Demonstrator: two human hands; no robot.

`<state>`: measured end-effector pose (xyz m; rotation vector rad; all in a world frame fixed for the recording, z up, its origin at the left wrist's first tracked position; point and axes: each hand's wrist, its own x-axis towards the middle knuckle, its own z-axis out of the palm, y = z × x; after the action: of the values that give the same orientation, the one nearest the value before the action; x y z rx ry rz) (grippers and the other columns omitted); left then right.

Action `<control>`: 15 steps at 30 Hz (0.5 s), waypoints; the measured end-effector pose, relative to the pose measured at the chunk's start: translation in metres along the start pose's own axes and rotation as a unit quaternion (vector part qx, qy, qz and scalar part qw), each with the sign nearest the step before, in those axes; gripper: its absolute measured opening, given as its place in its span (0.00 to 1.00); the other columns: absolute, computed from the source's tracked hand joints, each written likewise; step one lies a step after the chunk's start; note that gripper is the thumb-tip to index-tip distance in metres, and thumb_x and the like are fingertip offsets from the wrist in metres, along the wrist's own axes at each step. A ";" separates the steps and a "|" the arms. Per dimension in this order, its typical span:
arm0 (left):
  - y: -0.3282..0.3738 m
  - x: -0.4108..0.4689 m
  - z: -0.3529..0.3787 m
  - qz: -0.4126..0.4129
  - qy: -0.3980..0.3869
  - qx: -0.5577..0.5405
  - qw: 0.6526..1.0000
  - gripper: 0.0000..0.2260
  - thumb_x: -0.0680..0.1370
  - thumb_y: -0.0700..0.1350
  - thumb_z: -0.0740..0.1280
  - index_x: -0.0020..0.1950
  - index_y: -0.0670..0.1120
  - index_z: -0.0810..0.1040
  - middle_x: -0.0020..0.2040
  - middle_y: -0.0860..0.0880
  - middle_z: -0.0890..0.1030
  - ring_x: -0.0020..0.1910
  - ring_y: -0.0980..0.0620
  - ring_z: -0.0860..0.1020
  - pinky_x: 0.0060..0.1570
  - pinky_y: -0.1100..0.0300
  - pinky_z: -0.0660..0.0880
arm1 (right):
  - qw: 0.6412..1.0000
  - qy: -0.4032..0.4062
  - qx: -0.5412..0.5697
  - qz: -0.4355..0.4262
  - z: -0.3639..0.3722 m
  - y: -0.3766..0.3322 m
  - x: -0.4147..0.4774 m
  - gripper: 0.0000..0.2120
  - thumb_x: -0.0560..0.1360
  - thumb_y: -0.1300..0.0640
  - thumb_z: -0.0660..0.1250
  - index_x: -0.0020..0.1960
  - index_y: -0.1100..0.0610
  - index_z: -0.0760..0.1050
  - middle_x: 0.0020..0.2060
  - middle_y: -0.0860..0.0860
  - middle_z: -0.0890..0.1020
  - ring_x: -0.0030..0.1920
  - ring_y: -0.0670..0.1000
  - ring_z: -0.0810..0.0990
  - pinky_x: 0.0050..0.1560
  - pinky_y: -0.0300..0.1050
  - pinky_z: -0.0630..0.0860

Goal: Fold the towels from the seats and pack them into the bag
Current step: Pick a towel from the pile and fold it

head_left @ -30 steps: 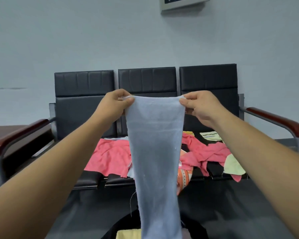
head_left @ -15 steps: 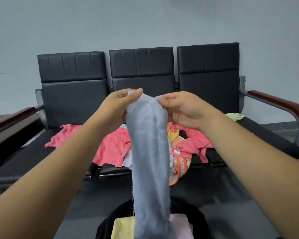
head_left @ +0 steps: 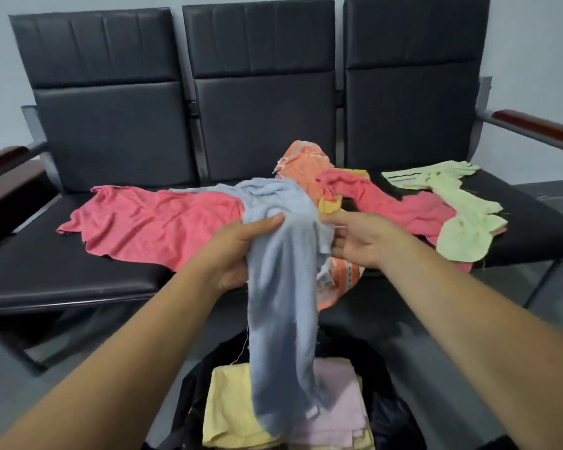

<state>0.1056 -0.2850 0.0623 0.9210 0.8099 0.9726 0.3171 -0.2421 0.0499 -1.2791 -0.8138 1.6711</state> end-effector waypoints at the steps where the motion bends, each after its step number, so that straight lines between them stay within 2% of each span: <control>1: 0.002 0.004 -0.002 -0.011 0.000 -0.037 0.999 0.17 0.76 0.44 0.69 0.62 0.39 0.80 0.53 0.39 0.84 0.50 0.45 0.85 0.49 0.53 0.83 | 1.000 -0.020 0.004 0.021 -0.001 0.008 0.003 0.05 0.80 0.59 0.67 0.50 0.61 0.79 0.42 0.56 0.83 0.35 0.52 0.84 0.38 0.47 0.81; 3: 0.003 0.011 -0.005 -0.017 0.001 -0.077 0.997 0.20 0.79 0.47 0.69 0.68 0.39 0.77 0.60 0.38 0.81 0.59 0.43 0.82 0.60 0.49 0.79 | 0.996 -0.065 0.017 0.062 -0.003 0.017 0.006 0.17 0.80 0.48 0.66 0.53 0.63 0.78 0.47 0.57 0.82 0.41 0.54 0.83 0.49 0.49 0.80; 5: 0.003 0.020 -0.010 -0.002 -0.016 -0.101 0.995 0.22 0.82 0.48 0.66 0.74 0.40 0.72 0.66 0.38 0.76 0.66 0.41 0.76 0.71 0.45 0.70 | 0.990 -0.113 0.018 0.077 -0.007 0.017 0.008 0.33 0.77 0.36 0.66 0.65 0.65 0.75 0.59 0.60 0.81 0.56 0.58 0.83 0.61 0.53 0.77; 7: 0.005 0.028 -0.015 0.021 -0.011 -0.124 0.992 0.21 0.83 0.46 0.63 0.74 0.39 0.70 0.66 0.38 0.76 0.66 0.42 0.76 0.70 0.46 0.70 | 0.984 -0.162 0.014 0.079 -0.010 0.015 0.008 0.38 0.75 0.32 0.66 0.70 0.63 0.74 0.66 0.61 0.79 0.68 0.60 0.78 0.69 0.57 0.73; 8: 0.007 0.029 -0.015 0.031 -0.002 -0.125 0.992 0.20 0.83 0.46 0.63 0.73 0.38 0.72 0.65 0.38 0.78 0.64 0.42 0.78 0.67 0.47 0.73 | 0.981 -0.180 -0.004 0.077 -0.010 0.014 0.004 0.35 0.76 0.34 0.66 0.70 0.61 0.75 0.64 0.59 0.81 0.67 0.60 0.79 0.68 0.58 0.75; 10: 0.010 0.029 -0.015 0.028 0.018 -0.114 0.993 0.17 0.83 0.45 0.62 0.68 0.38 0.77 0.63 0.40 0.81 0.61 0.44 0.82 0.61 0.49 0.78 | 0.973 -0.209 -0.070 0.074 -0.009 0.011 -0.004 0.26 0.76 0.45 0.67 0.68 0.60 0.75 0.54 0.56 0.85 0.53 0.55 0.85 0.49 0.52 0.83; 11: 0.010 0.031 -0.017 0.025 0.023 -0.107 0.994 0.16 0.83 0.45 0.62 0.64 0.38 0.80 0.61 0.39 0.83 0.58 0.44 0.83 0.58 0.50 0.80 | 0.969 -0.218 -0.090 0.071 -0.008 0.010 -0.008 0.26 0.75 0.50 0.68 0.69 0.62 0.75 0.51 0.56 0.85 0.49 0.54 0.86 0.43 0.49 0.83; 12: 0.011 0.029 -0.017 0.025 0.026 -0.093 0.995 0.15 0.84 0.45 0.61 0.62 0.38 0.82 0.59 0.40 0.84 0.57 0.44 0.84 0.56 0.50 0.81 | 0.968 -0.227 -0.094 0.056 -0.006 0.009 -0.010 0.28 0.74 0.54 0.70 0.70 0.64 0.73 0.53 0.58 0.85 0.50 0.55 0.86 0.43 0.49 0.83; 13: 0.011 0.030 -0.020 0.030 0.023 -0.072 0.997 0.15 0.84 0.46 0.60 0.62 0.39 0.81 0.59 0.40 0.84 0.57 0.45 0.84 0.57 0.50 0.81 | 0.969 -0.233 -0.081 0.029 -0.005 0.007 -0.010 0.28 0.74 0.58 0.71 0.71 0.65 0.73 0.57 0.59 0.84 0.55 0.57 0.85 0.49 0.51 0.83; 15: 0.008 0.030 -0.027 0.028 -0.023 -0.005 0.999 0.20 0.82 0.49 0.64 0.69 0.39 0.75 0.65 0.39 0.80 0.64 0.43 0.80 0.63 0.48 0.77 | 0.969 -0.245 -0.022 -0.030 0.001 0.001 -0.008 0.26 0.75 0.61 0.71 0.71 0.65 0.72 0.64 0.61 0.80 0.65 0.59 0.80 0.64 0.54 0.78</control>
<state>0.0901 -0.2482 0.0542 0.9587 0.7433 0.9990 0.3165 -0.2497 0.0531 -0.8626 -1.1715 1.9586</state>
